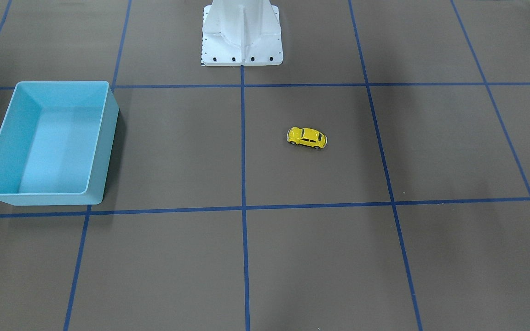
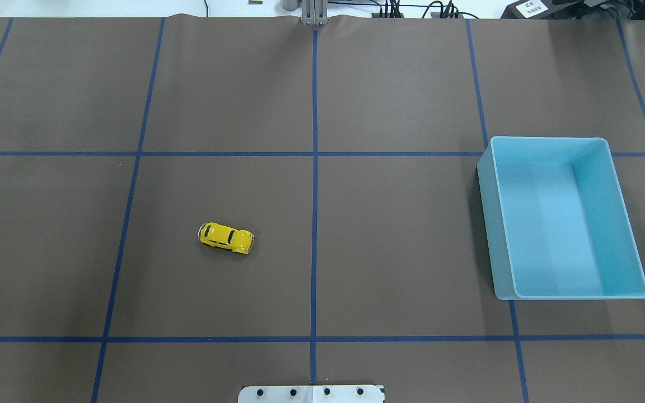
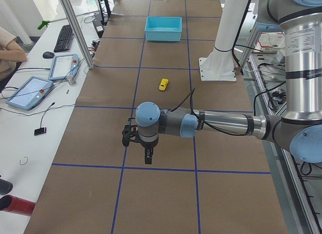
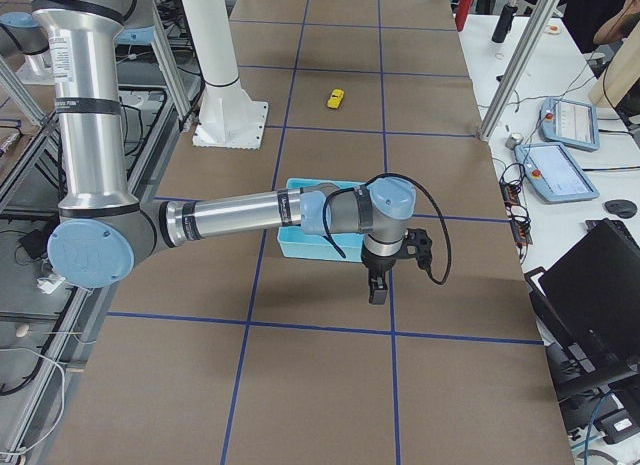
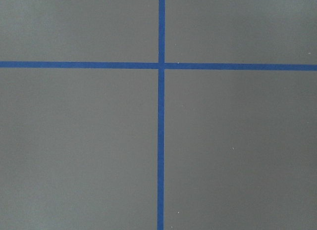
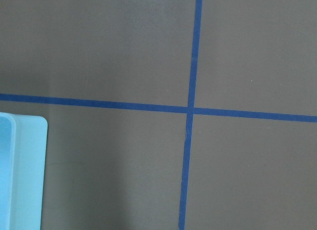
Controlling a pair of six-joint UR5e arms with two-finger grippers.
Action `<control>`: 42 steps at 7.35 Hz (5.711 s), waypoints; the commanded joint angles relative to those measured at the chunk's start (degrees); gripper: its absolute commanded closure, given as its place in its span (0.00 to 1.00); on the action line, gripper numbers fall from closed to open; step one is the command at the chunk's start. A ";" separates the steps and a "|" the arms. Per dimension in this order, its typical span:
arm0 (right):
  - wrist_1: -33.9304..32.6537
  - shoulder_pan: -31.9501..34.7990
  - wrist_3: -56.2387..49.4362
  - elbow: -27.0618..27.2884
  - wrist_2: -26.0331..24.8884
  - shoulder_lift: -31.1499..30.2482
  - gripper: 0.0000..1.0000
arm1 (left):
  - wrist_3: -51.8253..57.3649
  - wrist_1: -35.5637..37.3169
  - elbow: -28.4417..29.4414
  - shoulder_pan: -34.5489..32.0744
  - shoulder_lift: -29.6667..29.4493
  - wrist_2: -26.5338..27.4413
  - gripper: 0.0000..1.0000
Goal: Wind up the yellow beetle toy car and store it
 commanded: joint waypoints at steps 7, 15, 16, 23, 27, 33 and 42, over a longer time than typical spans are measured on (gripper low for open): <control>0.01 0.00 0.07 0.07 0.00 -0.10 0.00 | -0.07 0.20 -0.53 4.56 -4.47 0.13 0.00; 0.01 0.00 0.07 0.07 0.00 -0.10 0.00 | -0.25 6.18 -12.38 35.11 -24.22 6.35 0.00; 0.01 0.00 0.07 0.07 0.00 -0.10 0.00 | -0.25 4.70 -14.40 41.78 -25.73 10.03 0.00; 0.01 0.61 -0.02 0.07 0.00 -0.19 0.00 | 38.84 -0.24 -10.41 54.50 -31.71 26.15 0.00; 0.01 0.88 -0.02 0.07 0.00 -0.19 0.00 | 46.19 -0.24 -2.13 57.12 -36.37 25.97 0.00; 0.01 0.96 -0.02 0.16 0.00 -0.19 0.00 | 43.26 -0.94 5.61 58.98 -39.72 28.86 0.00; 0.01 0.88 0.07 0.16 0.00 -0.19 0.00 | 43.17 -1.82 7.99 60.04 -41.12 30.01 0.53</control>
